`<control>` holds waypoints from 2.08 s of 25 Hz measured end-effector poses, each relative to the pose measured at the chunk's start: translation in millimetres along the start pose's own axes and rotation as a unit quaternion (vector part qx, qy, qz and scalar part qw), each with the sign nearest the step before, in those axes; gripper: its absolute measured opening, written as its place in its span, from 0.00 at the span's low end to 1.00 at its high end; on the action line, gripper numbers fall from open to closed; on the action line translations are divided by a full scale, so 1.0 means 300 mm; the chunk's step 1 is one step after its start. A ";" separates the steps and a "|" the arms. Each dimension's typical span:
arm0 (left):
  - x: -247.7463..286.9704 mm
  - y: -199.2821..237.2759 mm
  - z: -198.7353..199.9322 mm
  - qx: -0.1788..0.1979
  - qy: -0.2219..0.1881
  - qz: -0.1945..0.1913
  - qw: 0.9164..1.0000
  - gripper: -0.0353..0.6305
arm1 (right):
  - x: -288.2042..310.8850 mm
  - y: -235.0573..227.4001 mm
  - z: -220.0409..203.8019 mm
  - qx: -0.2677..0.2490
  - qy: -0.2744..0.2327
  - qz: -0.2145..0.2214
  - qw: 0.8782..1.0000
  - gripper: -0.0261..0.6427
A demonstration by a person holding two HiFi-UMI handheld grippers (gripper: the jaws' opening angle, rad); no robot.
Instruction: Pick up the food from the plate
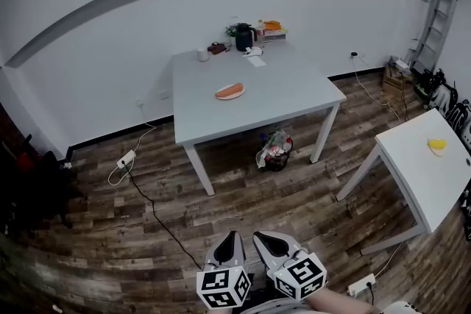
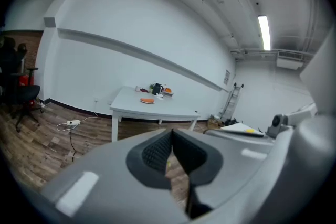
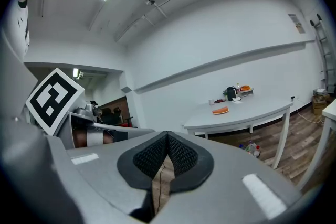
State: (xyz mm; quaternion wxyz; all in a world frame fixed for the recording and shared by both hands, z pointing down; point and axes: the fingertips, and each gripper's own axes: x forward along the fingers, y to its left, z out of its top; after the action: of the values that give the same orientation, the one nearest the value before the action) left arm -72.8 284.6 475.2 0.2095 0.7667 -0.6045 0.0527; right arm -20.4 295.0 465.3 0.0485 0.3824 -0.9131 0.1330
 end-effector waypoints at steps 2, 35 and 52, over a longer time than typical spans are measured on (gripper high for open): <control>0.060 0.024 0.014 -0.002 0.002 0.002 1.000 0.06 | 0.051 -0.042 0.008 0.000 0.001 0.000 1.000 0.04; 1.424 0.397 0.548 -0.011 0.025 0.019 0.999 0.06 | 1.085 -1.058 0.401 -0.014 0.012 -0.023 1.000 0.04; 2.229 0.640 0.655 0.258 0.234 -0.172 0.921 0.21 | 1.632 -1.441 0.627 -0.003 0.017 -0.079 0.997 0.04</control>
State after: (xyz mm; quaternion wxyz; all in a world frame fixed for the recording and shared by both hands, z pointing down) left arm -112.6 -431.1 569.9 0.1456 0.8521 -0.3625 0.3482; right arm -54.6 -383.8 466.8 0.0758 0.4508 -0.8795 0.1324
